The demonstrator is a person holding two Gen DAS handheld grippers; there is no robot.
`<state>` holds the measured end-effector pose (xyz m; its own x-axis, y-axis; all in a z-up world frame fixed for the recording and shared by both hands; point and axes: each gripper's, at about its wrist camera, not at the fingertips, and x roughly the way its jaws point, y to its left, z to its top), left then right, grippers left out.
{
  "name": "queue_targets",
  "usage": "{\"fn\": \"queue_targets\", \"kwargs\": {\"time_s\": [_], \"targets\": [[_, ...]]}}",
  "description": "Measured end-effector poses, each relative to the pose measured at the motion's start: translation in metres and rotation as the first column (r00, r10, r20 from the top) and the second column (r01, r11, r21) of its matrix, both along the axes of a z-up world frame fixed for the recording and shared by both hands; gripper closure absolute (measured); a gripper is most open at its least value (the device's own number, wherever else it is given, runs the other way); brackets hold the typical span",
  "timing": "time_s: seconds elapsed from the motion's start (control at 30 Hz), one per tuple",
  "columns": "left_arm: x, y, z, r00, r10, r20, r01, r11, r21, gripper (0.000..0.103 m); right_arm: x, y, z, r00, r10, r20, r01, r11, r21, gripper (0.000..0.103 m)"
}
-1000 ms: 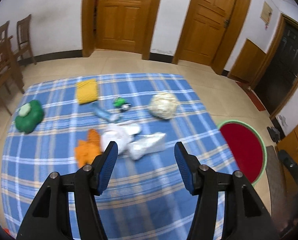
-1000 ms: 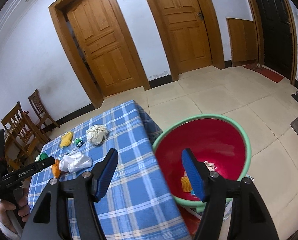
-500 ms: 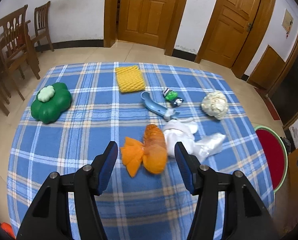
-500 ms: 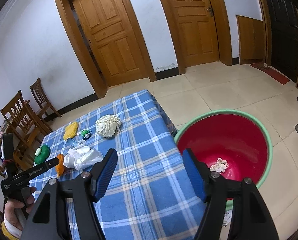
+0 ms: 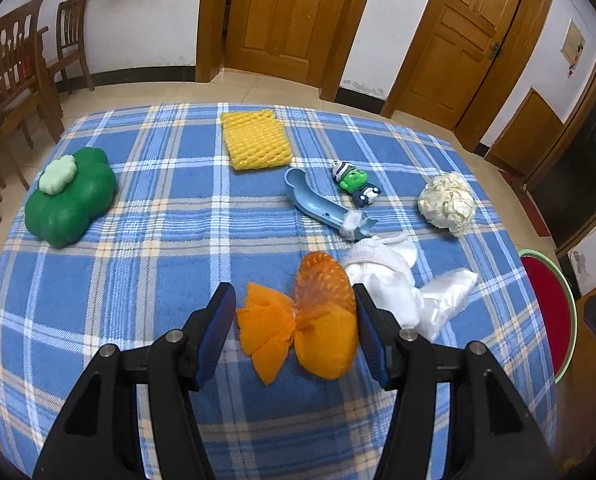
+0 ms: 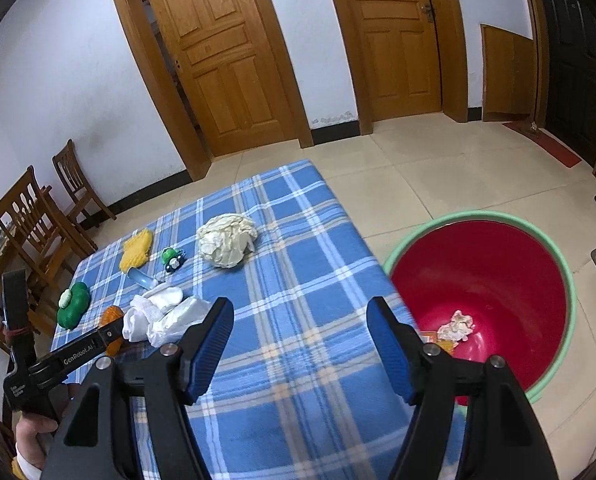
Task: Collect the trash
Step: 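Grasp the orange mesh bow with the left gripper while the right gripper grasps the white plastic bag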
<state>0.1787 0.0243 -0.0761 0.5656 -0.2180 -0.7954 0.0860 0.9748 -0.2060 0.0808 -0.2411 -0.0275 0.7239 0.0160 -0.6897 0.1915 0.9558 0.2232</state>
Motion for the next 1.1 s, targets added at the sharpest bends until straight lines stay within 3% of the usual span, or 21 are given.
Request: {"fn": "queue_targets", "kwargs": {"time_s": [0.47, 0.53, 0.77, 1.1], "targets": [[0.012, 0.014, -0.011, 1.0, -0.005, -0.004, 0.005, 0.999, -0.046, 0.044, 0.034, 0.042, -0.016, 0.997, 0.061, -0.056, -0.063, 0.997, -0.035, 0.03], [0.012, 0.015, -0.011, 1.0, -0.012, 0.001, 0.012, 0.998, -0.054, 0.048, 0.037, 0.048, -0.019, 0.995, 0.072, -0.062, -0.074, 0.997, -0.038, 0.03], [0.012, 0.023, -0.014, 1.0, -0.006, 0.003, 0.006, 0.998, -0.067, 0.083, 0.045, 0.063, -0.025, 0.99, 0.117, -0.078, -0.12, 0.992, -0.03, 0.029], [0.003, 0.038, -0.005, 0.999, 0.035, 0.017, -0.033, 0.994, -0.108, 0.085, 0.055, 0.093, -0.031, 0.968, 0.235, -0.084, -0.239, 0.97, -0.052, 0.021]]}}
